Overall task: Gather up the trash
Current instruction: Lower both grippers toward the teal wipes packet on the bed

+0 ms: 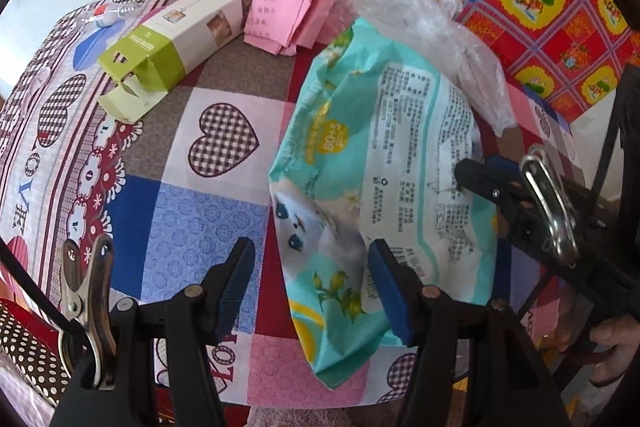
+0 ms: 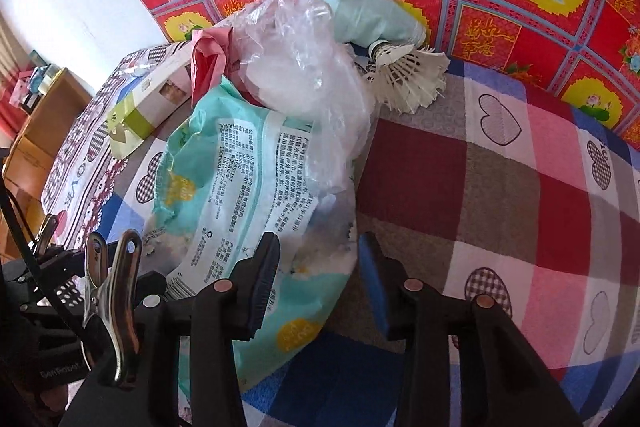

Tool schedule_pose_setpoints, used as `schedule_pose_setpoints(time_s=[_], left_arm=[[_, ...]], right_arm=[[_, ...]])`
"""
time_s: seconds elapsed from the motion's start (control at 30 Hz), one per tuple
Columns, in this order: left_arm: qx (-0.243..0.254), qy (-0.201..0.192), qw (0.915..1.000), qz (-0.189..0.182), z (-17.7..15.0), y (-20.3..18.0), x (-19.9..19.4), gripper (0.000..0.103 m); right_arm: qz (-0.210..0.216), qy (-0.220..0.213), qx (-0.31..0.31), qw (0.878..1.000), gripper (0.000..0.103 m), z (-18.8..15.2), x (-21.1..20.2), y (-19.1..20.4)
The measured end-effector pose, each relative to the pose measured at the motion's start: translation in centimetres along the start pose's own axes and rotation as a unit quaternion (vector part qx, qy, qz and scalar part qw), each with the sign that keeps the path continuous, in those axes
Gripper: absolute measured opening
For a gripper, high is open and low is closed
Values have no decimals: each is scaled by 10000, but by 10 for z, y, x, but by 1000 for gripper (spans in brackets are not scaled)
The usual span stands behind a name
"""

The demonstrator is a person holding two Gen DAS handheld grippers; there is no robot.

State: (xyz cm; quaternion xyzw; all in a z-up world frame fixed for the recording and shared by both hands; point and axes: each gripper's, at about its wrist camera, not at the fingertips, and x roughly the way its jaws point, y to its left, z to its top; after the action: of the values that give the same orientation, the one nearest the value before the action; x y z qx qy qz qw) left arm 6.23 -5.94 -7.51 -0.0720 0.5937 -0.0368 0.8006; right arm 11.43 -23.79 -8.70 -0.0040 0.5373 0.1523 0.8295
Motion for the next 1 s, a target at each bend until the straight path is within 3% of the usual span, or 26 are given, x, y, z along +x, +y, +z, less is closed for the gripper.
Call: schedule_pose_setpoints(time_s=[0.3, 0.7, 0.9, 1.0], left_arm=[[47, 118, 9999, -117, 0, -4, 16, 64], [264, -48, 9995, -181, 5, -17, 22, 64], [342, -90, 9989, -319, 13, -16, 23, 59], [356, -98, 9990, -271, 12, -12, 21, 45]], right_arm=[[37, 50, 188, 9998, 51, -1, 8, -1], [351, 151, 442, 9983, 53, -4, 20, -4], [376, 82, 570, 9976, 49, -7, 19, -3], [402, -2, 667, 9970, 45, -10, 16, -5]])
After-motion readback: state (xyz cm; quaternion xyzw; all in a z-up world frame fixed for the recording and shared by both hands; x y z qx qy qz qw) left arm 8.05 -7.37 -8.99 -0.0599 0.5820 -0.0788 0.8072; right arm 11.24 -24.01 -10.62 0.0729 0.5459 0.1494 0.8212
